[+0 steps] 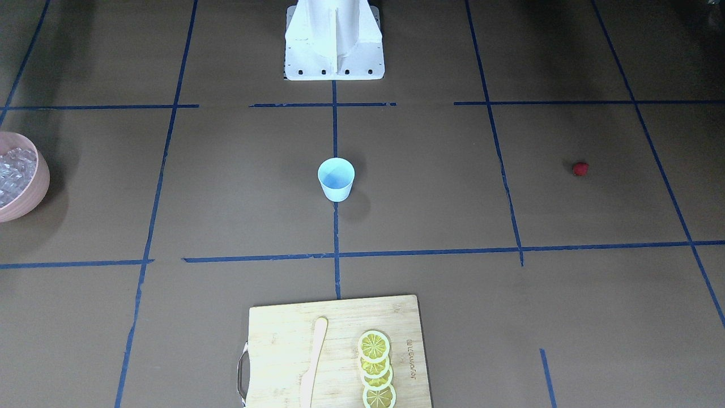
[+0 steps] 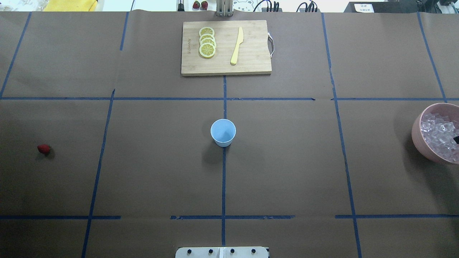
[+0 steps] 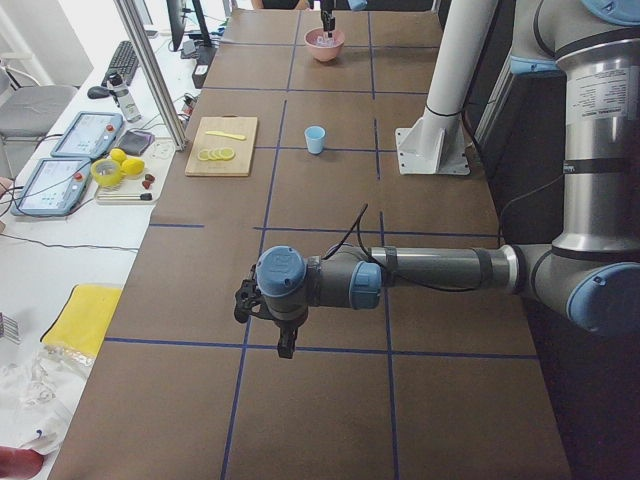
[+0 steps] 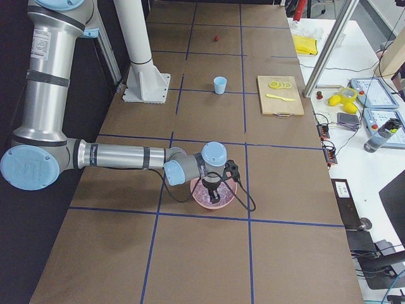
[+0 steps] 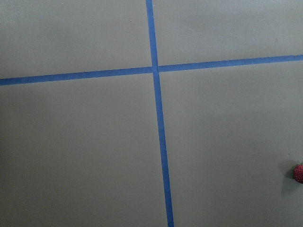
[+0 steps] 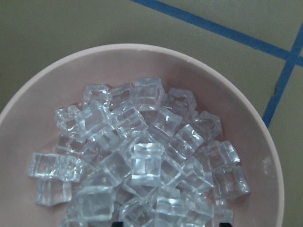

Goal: Put ice and strawberries in cup
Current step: 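Lower the right gripper into the pink bowl and grasp an ice cube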

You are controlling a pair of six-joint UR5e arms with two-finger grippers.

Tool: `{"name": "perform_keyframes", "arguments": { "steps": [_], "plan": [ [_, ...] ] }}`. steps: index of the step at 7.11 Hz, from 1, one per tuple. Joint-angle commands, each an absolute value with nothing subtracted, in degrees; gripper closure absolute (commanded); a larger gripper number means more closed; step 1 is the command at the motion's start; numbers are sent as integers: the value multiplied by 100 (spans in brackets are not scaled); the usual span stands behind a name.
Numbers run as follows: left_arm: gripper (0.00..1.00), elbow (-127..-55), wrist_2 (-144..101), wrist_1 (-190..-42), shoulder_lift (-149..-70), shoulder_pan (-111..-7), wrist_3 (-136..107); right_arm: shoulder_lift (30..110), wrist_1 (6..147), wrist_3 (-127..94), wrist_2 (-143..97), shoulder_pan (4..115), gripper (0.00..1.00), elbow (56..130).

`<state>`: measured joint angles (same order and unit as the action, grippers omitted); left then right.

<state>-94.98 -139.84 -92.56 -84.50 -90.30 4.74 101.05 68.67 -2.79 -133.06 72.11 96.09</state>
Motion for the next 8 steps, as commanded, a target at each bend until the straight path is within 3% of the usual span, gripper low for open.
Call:
{"name": "perform_keyframes", "arguments": {
  "steps": [1, 2, 3, 5, 6, 8],
  "plan": [
    [0, -9501, -13983, -9272, -8446, -9026, 483, 10064, 6864, -281, -13289, 7155, 29, 9511],
    [0, -9501, -13983, -9281, -8455, -9026, 483, 10055, 6864, -281, -13289, 7146, 32, 9510],
    [0, -9501, -13983, -9281, -8455, -9026, 483, 10055, 6856, -281, -13289, 7146, 44, 9510],
    [0, -9501, -13983, -9281, -8446, -9026, 510, 10046, 6855, -281, -13289, 7146, 58, 9518],
    [0, -9501, -13983, -9281, -8446, -9026, 510, 10046, 6855, -281, -13289, 7146, 75, 9510],
    [0, -9492, -13983, -9281, -8446, -9026, 519, 10063, 6855, -272, -13324, 7163, 97, 9527]
  ]
}}
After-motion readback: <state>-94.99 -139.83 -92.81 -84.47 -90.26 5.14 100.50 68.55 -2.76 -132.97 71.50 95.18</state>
